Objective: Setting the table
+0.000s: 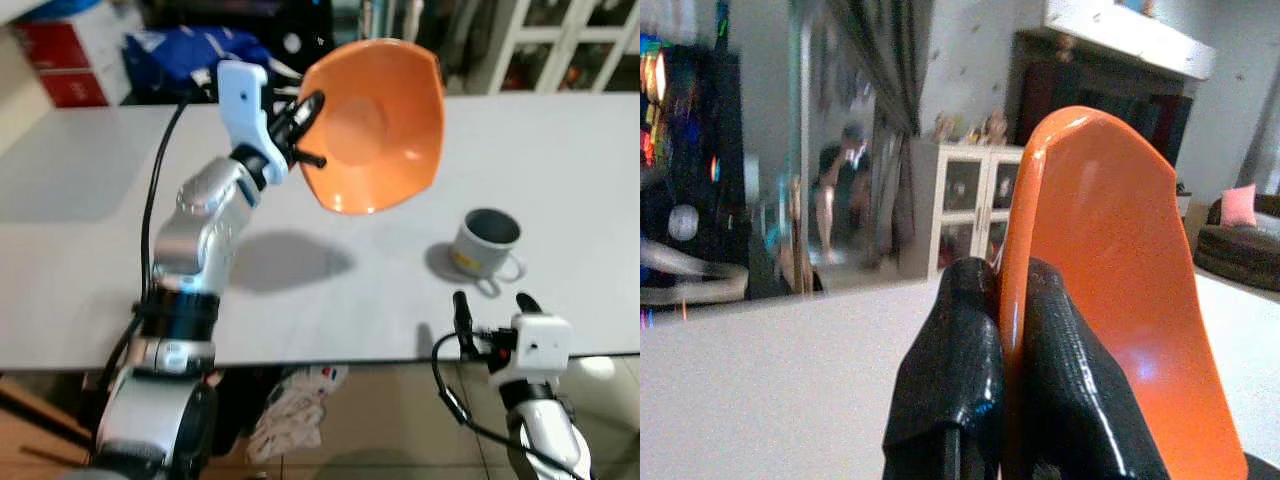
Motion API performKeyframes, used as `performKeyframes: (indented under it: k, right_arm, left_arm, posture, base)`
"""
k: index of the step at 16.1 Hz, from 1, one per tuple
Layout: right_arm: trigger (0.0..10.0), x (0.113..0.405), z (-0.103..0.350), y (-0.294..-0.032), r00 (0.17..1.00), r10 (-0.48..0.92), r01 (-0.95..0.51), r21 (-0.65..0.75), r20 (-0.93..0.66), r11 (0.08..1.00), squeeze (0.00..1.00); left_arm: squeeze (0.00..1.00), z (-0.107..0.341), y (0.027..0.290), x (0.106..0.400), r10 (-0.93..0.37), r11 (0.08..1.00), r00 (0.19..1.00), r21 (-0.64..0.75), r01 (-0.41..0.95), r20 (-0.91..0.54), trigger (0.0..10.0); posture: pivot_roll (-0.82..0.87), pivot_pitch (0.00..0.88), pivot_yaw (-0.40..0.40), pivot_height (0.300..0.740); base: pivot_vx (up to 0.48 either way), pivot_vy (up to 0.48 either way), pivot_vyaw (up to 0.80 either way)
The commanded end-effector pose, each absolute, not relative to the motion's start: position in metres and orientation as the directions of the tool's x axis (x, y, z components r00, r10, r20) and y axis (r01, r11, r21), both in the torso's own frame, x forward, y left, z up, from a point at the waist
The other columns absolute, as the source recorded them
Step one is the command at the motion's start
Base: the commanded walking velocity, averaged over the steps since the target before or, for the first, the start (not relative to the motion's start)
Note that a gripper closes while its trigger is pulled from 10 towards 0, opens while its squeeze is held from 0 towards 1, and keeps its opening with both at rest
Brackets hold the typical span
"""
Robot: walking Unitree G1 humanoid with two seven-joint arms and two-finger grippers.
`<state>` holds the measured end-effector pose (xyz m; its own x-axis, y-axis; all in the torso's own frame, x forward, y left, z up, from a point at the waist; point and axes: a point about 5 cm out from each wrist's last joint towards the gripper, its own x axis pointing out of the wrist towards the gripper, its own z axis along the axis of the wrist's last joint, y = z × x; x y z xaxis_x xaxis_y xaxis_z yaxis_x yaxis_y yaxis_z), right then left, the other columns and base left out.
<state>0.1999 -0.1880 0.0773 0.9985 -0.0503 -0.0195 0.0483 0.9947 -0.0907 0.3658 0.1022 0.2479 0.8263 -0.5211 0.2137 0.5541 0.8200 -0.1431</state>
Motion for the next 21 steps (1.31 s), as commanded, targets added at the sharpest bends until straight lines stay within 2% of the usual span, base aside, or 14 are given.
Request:
performKeyframes:
  k: [1,4,6,9,14,17,21]
  right_arm:
    - [10.0,0.2,0.08,-0.188,0.999,-0.041,0.04,-0.103,-0.013,0.994,0.0]
    - [10.0,0.199,0.08,-0.189,0.999,-0.038,0.036,-0.109,-0.017,0.993,0.0]
    - [10.0,0.198,0.08,-0.189,0.999,-0.04,0.038,-0.111,-0.02,0.993,0.0]
    - [10.0,0.195,0.08,-0.189,0.999,-0.039,0.036,-0.112,-0.027,0.993,0.0]
    - [10.0,0.191,0.079,-0.189,0.998,-0.044,0.04,-0.112,-0.034,0.993,0.0]
    - [10.0,0.19,0.079,-0.189,0.998,-0.045,0.04,-0.114,-0.04,0.993,0.0]
    - [10.0,0.188,0.078,-0.189,0.998,-0.046,0.041,-0.116,-0.047,0.992,0.0]
  left_arm:
    - [0.0,0.242,0.095,0.372,-0.55,0.78,0.822,-0.262,0.568,0.146,0.0]
    - [0.0,0.214,0.081,0.382,-0.625,0.7,0.779,-0.473,0.534,-0.046,0.0]
    - [0.0,0.207,0.079,0.386,-0.633,0.691,0.768,-0.516,0.506,-0.095,0.0]
    - [0.0,0.195,0.075,0.393,-0.642,0.696,0.748,-0.536,0.477,-0.168,0.0]
    - [0.0,0.181,0.05,0.389,-0.722,0.632,0.662,-0.581,0.512,-0.202,0.0]
    - [0.0,0.175,0.046,0.388,-0.726,0.635,0.653,-0.577,0.513,-0.218,0.0]
    - [0.0,0.163,0.047,0.388,-0.683,0.68,0.682,-0.571,0.46,-0.263,0.0]
  posture:
    - [-0.15,0.001,0.041,0.74]
    - [-0.16,0.005,0.038,0.74]
    - [-0.17,0.01,0.039,0.74]
    - [-0.18,0.021,0.035,0.74]
    - [-0.2,0.024,0.042,0.74]
    - [-0.21,0.029,0.043,0.74]
    - [-0.22,0.028,0.047,0.74]
  base:
    - [0.0,0.0,0.0]
    - [0.0,0.0,0.0]
    - [0.0,0.0,0.0]
    - [0.0,0.0,0.0]
    - [0.0,0.0,0.0]
    - [0.0,0.0,0.0]
    - [0.0,0.0,0.0]
